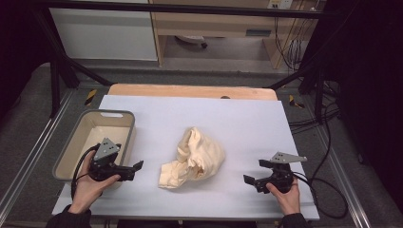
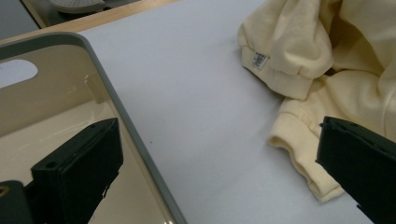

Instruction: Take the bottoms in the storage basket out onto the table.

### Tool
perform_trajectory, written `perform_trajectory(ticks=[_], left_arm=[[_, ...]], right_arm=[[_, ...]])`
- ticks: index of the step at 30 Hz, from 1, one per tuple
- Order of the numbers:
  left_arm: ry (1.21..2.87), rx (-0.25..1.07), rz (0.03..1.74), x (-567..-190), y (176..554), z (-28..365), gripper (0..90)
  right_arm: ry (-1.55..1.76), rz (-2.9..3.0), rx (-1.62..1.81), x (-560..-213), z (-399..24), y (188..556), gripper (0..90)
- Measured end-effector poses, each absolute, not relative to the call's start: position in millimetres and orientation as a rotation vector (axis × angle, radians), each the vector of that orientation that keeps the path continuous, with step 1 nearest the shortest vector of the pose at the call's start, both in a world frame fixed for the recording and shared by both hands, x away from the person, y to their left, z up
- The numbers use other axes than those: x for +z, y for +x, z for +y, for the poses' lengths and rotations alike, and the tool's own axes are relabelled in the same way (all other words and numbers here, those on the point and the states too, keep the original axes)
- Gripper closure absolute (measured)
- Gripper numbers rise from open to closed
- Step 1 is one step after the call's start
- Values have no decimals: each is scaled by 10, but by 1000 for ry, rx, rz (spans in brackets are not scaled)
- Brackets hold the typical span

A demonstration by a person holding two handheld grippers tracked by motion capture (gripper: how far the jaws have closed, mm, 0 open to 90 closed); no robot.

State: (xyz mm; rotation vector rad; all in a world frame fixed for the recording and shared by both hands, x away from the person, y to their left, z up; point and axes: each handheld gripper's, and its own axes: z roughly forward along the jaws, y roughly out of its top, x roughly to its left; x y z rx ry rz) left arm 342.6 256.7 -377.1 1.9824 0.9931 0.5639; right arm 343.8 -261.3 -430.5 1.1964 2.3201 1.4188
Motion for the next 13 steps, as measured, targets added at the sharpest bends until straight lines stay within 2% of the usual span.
perform_trajectory(ticks=[13], left_arm=[[1991, 554, 987, -3855, 3423, 2649, 0]], right_arm=[[1195, 2323, 1423, -4304, -2614, 3438, 5]])
